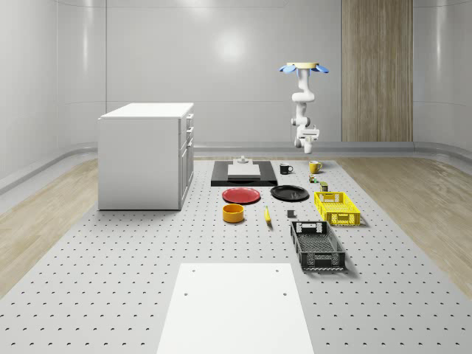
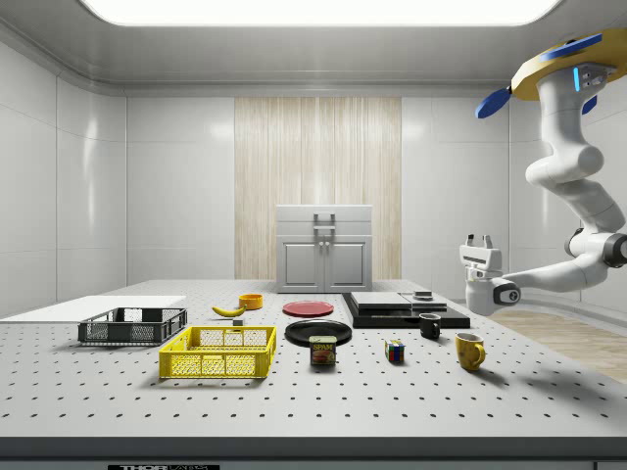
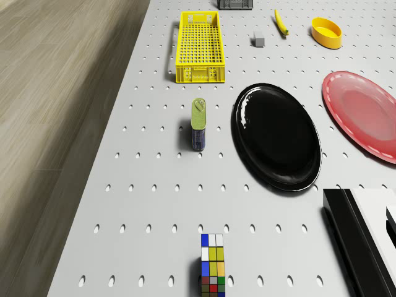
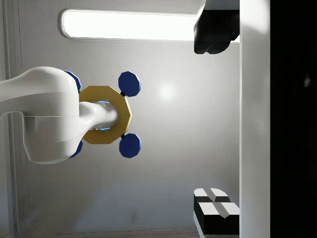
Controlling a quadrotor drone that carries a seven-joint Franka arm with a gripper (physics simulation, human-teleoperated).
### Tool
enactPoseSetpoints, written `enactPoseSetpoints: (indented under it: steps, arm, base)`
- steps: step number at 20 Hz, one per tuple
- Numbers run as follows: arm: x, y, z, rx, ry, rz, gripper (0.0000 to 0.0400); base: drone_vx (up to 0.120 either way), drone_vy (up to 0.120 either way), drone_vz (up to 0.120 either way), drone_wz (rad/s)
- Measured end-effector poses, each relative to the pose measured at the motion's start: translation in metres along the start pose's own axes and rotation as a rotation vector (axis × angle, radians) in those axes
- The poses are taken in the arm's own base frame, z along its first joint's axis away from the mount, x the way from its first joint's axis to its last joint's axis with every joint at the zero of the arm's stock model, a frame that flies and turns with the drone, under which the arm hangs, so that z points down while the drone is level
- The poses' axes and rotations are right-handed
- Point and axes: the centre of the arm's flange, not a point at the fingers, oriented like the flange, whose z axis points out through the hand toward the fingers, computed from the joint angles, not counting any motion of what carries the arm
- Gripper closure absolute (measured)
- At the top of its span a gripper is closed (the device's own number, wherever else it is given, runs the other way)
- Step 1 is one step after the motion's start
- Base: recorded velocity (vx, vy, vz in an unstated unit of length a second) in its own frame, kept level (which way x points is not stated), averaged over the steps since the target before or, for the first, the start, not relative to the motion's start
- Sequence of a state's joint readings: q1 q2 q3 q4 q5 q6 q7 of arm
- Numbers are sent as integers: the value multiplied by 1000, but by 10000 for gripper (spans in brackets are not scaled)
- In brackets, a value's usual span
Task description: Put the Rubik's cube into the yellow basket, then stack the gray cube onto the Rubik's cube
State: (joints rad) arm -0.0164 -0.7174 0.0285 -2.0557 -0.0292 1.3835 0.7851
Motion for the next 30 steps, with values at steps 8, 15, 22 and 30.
enactPoseSetpoints:
  steps: [8,15,22,30]
  arm:
    - [-10,-9,1,-91,100,-2,0]
    - [-37,-35,14,-370,385,-9,0]
    - [-71,-68,95,-1067,1079,-25,0]
    - [-37,-32,186,-1851,1852,-43,0]
  base:
    - [120,0,0,0]
    - [120,0,0,0]
    - [120,0,-17,0]
    - [120,0,-120,0]
